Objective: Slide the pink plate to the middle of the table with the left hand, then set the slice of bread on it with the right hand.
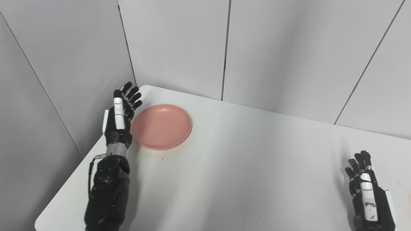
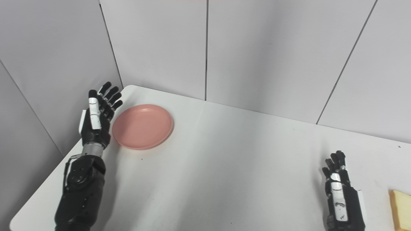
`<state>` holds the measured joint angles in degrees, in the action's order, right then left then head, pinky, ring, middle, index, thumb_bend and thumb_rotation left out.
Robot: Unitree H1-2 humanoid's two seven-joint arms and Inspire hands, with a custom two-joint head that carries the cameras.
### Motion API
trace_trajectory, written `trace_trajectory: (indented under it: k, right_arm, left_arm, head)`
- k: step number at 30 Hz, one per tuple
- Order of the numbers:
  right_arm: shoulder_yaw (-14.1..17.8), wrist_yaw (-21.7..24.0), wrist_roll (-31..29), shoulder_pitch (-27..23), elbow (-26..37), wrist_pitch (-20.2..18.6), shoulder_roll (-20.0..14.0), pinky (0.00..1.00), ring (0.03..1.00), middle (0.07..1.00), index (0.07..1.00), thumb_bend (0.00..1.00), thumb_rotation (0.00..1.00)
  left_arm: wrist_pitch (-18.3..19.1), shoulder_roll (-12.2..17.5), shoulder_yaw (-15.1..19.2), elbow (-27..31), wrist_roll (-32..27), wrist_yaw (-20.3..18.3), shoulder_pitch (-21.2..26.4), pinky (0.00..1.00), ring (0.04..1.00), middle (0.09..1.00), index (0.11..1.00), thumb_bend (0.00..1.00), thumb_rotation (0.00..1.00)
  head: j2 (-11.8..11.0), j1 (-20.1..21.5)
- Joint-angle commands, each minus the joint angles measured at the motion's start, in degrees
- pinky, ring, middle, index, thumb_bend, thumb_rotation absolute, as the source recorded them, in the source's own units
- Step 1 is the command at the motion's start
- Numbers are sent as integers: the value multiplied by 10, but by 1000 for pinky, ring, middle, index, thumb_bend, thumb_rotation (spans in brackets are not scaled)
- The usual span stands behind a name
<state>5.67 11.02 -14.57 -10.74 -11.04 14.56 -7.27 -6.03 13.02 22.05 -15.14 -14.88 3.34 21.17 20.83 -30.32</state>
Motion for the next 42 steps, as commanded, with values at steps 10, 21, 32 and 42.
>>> trace_trajectory:
  k: [10, 21, 32, 42]
  right_arm:
    - [-1, 14, 1, 10, -24, 35, -1, 1000, 979, 998, 1000, 732, 844]
    - [-1, 9, 2, 11, -18, 33, -1, 980, 961, 984, 992, 748, 836]
    - [2, 9, -7, 22, 1, 24, -2, 990, 960, 979, 986, 753, 829]
    - [2, 11, -13, 27, 7, 22, -4, 980, 956, 970, 976, 739, 817]
  left_arm:
    - [-63, 87, 26, -146, -7, -3, 64, 840, 841, 834, 814, 855, 963]
    - [-104, 116, 6, -275, -8, -33, 103, 861, 857, 838, 818, 826, 965]
    - [-95, 98, -30, -294, -3, -51, 108, 850, 856, 845, 831, 837, 989]
    - [-119, 91, -61, -332, 7, -69, 116, 911, 880, 863, 839, 865, 1000]
  head:
    - [-6, -3]
    - [-12, -10]
    - [-18, -9]
    - [-19, -9]
